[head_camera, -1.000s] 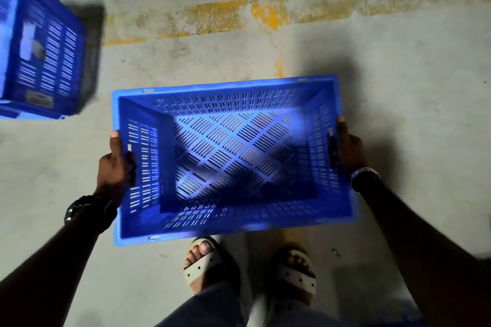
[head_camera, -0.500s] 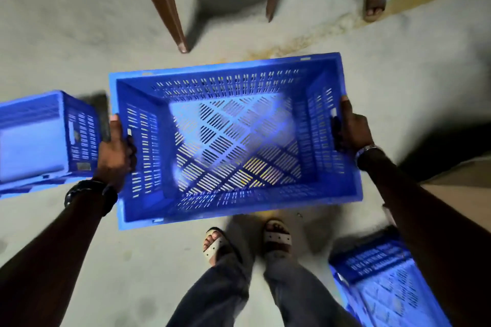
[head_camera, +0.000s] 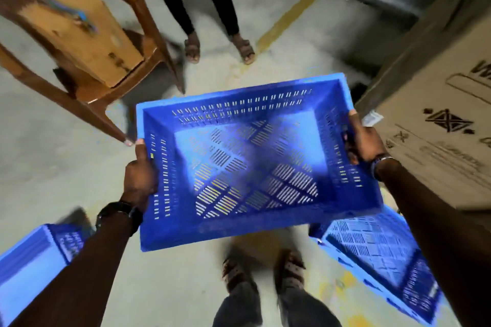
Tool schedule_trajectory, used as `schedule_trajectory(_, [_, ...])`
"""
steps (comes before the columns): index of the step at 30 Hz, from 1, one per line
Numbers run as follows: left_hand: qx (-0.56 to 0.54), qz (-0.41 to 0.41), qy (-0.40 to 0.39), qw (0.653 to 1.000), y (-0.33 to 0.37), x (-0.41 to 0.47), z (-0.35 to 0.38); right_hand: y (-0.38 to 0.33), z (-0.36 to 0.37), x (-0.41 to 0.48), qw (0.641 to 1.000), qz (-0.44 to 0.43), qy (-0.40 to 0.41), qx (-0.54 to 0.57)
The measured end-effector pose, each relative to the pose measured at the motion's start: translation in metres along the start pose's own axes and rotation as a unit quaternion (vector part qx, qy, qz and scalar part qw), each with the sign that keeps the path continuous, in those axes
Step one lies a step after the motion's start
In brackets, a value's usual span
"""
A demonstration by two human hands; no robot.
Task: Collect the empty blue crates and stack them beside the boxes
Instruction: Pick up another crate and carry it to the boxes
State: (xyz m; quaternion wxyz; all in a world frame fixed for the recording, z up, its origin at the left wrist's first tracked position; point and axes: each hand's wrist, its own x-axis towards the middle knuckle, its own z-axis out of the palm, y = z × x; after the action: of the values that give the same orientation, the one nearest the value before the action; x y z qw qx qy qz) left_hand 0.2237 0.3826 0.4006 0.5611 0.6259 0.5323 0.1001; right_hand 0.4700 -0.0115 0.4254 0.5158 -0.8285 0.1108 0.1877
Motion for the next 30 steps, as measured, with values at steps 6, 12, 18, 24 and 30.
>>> schedule_trajectory(6, [0.060,0.014,-0.118,0.991,0.004,-0.059,0.110,0.102,-0.134,-0.041,0.990,0.087,0.110,0.001])
schedule_trajectory(12, [0.115,0.050,-0.198,0.972,-0.019,-0.147,0.224,0.213,-0.250,-0.099,0.969,0.149,0.174,0.091])
schedule_trajectory(18, [0.152,0.074,-0.258,0.951,-0.067,-0.234,0.326,0.325,-0.350,-0.140,0.947,0.183,0.216,0.150])
schedule_trajectory(24, [0.195,0.091,-0.286,0.934,-0.128,-0.267,0.431,0.432,-0.402,-0.130,0.930,0.198,0.247,0.187])
schedule_trajectory(30, [0.213,0.108,-0.313,0.919,-0.195,-0.250,0.527,0.532,-0.410,-0.084,0.916,0.209,0.283,0.190])
